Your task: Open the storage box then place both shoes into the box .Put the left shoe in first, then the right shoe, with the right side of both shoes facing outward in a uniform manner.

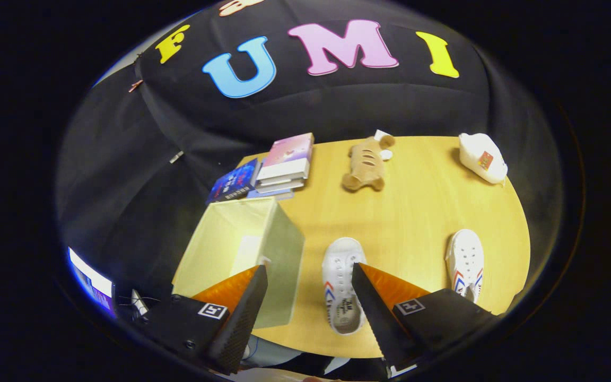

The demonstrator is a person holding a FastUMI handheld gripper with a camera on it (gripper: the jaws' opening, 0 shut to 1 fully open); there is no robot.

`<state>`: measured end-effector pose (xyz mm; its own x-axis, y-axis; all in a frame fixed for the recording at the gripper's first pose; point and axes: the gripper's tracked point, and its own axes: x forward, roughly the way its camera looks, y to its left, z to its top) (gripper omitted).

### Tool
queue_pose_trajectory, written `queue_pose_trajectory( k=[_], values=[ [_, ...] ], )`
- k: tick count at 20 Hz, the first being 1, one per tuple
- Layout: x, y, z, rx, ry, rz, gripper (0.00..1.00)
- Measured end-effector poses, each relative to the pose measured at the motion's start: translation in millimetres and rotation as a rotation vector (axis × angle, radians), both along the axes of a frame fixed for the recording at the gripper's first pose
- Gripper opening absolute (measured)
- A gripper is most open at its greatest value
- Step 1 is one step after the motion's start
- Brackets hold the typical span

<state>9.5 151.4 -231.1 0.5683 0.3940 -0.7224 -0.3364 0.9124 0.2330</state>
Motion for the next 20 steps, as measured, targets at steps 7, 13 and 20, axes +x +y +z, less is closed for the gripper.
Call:
queue_pose_trajectory(
  k=[7,13,20],
  values=[
    [-4.6,-47.8,-88.4,-0.149,0.090,0.086,0.99],
    [-3.6,-59.1,-145.9,-0.246,0.127,0.155,0.99],
    [5.7,-45.4,-170.7,-0.262,0.139,0.196,0.92]
  ],
)
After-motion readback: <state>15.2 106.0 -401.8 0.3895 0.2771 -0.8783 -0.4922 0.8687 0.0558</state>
